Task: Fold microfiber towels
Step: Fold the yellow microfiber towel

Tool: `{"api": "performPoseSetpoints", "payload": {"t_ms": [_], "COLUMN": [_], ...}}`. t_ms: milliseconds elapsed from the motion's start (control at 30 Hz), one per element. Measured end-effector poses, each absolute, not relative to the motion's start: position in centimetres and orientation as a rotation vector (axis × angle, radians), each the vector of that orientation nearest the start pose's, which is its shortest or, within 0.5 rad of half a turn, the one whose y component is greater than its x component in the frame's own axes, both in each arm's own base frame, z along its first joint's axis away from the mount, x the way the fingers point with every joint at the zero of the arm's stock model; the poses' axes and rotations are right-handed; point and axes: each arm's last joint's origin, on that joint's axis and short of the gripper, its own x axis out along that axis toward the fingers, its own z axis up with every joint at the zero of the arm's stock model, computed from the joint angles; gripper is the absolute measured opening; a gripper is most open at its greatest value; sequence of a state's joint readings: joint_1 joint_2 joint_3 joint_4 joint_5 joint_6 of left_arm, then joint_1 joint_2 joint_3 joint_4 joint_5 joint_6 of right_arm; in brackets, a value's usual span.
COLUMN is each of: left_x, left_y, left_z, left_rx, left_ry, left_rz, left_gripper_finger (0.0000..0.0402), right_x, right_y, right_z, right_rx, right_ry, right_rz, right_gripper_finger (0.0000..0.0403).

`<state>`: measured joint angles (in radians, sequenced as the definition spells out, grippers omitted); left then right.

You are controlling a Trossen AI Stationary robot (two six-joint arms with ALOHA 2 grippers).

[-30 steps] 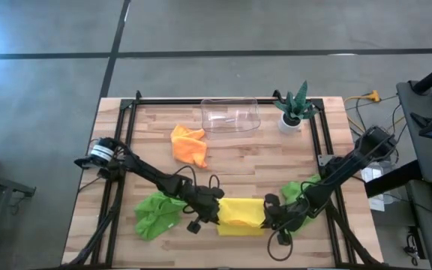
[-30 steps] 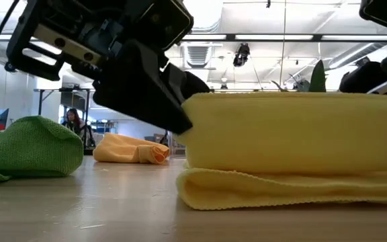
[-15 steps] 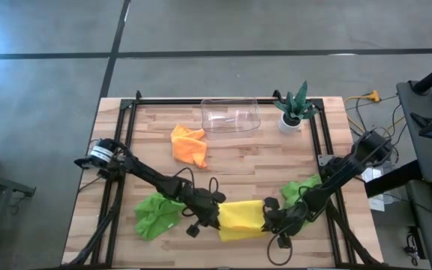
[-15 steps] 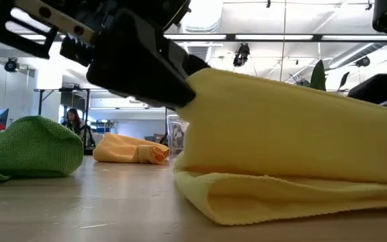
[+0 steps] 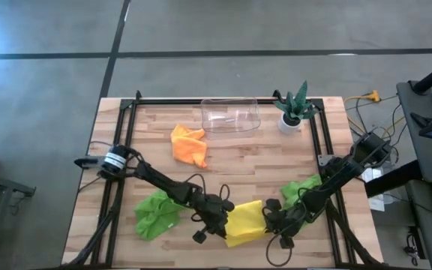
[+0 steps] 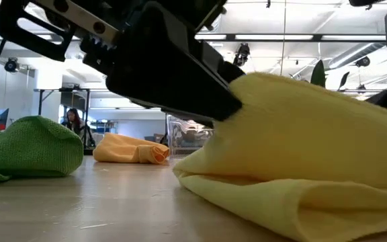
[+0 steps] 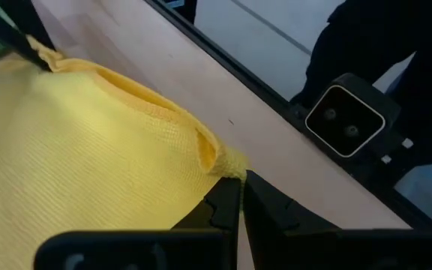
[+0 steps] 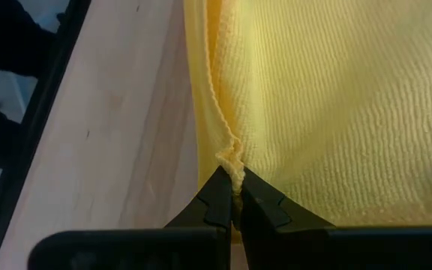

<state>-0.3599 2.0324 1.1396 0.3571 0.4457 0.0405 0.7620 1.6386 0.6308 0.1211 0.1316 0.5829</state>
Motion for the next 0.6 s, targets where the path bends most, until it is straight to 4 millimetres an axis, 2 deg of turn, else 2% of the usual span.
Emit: {"api": "performPoseSetpoints", "payload": {"t_ms": [200, 500, 600], "left_x": [39.32, 39.68, 39.64], "left_y": [-16.18, -16.32, -16.36], "left_z": [13.34, 13.77, 13.75], "left_rx": [-0.027, -0.027, -0.081], "left_ry": [0.555, 0.538, 0.564], "left_rz": [-0.809, -0.806, -0.796], "left_gripper_finger": [0.0, 0.0, 0.0012], "right_x": [20.45, 20.35, 20.29], "right_y": [19.0, 18.91, 18.85], "right_z": [11.62, 11.53, 11.47], "right_rx": [0.147, 0.141, 0.136], "right_ry": [0.958, 0.973, 0.981], "right_rz": [0.324, 0.316, 0.312], "right_gripper_finger": [0.0009, 0.0009, 0.0009]}}
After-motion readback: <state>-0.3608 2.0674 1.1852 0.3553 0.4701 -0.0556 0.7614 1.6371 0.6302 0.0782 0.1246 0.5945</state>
